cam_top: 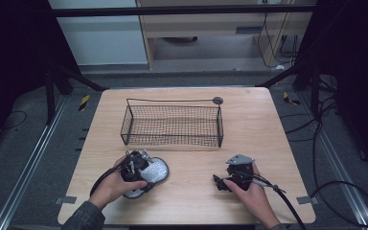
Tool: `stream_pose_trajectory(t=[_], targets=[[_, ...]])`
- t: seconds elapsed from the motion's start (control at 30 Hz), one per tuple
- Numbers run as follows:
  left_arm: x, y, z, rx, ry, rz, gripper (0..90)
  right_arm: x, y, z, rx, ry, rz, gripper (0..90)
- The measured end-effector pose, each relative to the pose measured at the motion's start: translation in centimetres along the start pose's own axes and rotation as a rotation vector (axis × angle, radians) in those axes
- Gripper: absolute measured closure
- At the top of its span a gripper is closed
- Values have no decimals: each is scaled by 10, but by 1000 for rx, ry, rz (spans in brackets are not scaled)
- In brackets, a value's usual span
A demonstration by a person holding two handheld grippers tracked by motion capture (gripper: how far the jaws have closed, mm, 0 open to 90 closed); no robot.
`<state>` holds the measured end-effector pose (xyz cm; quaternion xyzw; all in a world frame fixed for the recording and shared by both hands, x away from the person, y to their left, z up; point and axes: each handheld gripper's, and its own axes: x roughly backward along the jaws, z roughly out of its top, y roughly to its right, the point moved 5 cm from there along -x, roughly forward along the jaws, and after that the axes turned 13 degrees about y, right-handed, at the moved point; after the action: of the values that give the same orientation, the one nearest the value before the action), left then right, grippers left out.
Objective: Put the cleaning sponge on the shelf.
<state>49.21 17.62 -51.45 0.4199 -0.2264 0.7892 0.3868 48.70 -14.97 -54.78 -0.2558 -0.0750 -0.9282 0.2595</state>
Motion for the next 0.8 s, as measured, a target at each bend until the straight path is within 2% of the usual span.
stream_pose_trajectory(t=[0.33,0.5,0.8], targets=[[13,-2,3,-18,23,-3,71,0,0,0,0,0,0,5],[21,-6,8,-23,49,6,71,0,0,0,0,1,0,5],[43,-14,21,-61,86,33,72,0,0,0,0,1,0,4]])
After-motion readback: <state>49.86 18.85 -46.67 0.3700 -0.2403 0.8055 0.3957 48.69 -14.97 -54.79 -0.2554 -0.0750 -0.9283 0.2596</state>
